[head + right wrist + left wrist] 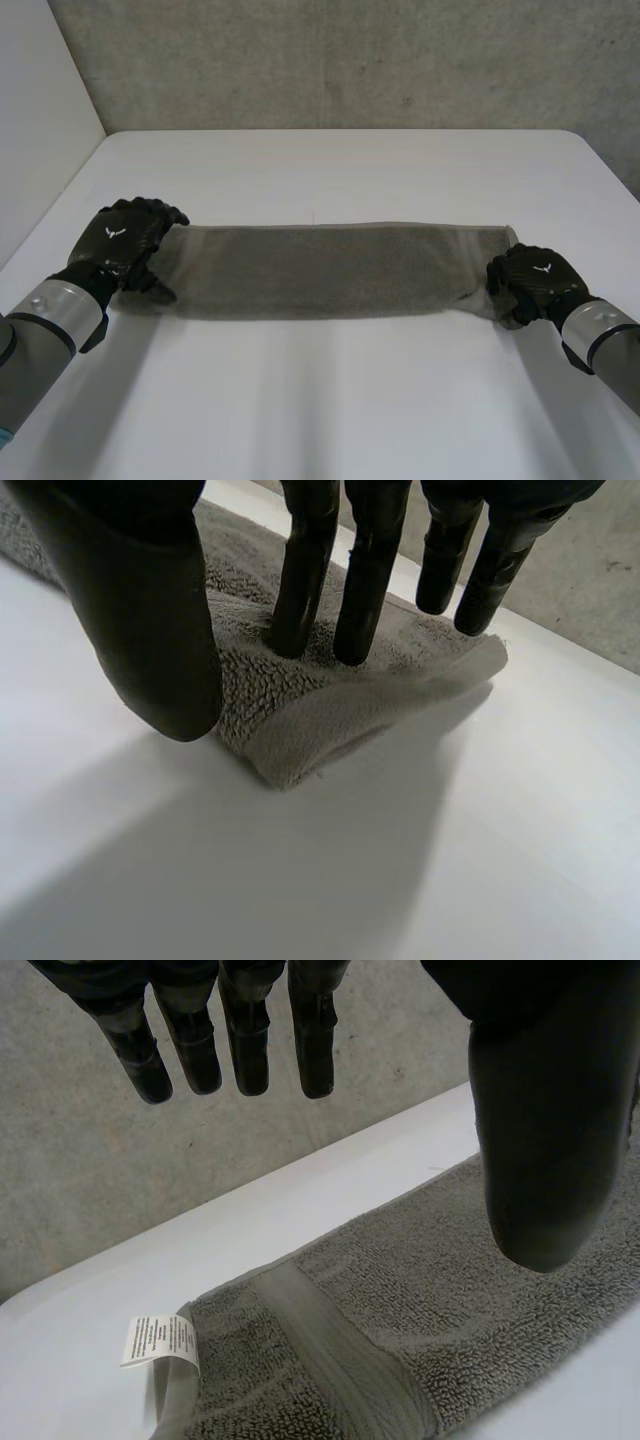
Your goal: Fold the towel.
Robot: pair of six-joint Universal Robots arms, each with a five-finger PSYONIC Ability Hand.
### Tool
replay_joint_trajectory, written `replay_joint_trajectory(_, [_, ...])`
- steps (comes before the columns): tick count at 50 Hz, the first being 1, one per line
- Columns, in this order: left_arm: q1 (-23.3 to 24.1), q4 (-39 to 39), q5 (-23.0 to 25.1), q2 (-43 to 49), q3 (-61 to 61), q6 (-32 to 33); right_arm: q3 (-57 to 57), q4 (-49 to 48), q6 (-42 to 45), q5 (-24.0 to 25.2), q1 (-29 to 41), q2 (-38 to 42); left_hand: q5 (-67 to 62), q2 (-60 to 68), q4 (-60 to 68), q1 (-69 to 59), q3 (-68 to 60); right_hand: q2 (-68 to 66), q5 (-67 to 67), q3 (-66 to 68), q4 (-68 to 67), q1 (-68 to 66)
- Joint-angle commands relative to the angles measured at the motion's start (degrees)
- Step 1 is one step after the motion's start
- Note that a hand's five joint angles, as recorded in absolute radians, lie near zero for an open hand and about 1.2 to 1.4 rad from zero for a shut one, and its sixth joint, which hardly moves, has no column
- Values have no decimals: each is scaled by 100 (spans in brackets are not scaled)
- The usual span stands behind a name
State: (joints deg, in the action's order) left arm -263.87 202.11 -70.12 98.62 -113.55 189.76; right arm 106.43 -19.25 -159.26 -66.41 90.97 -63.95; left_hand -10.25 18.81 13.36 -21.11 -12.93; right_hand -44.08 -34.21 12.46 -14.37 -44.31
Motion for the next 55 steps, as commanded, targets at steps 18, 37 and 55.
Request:
replay_joint_trajectory(18, [-24,22,-11,-54,-62,-1,-175,26,237,-3,-131,251,12,133,-336,97,293,-3592,-3579,-246,437,-3569])
replay_joint_trajectory(37, [-95,22,-28,-89,-62,8,-999,921,1099,1356,-2530,-258,12,133,-336,97,293,-3592,-3579,-246,437,-3569])
replay_joint_trajectory(55, [-86,22,-28,-124,-62,8,-2803,1837,343,779,35,-1014,12,133,-336,97,293,-3592,-3579,-246,437,-3569])
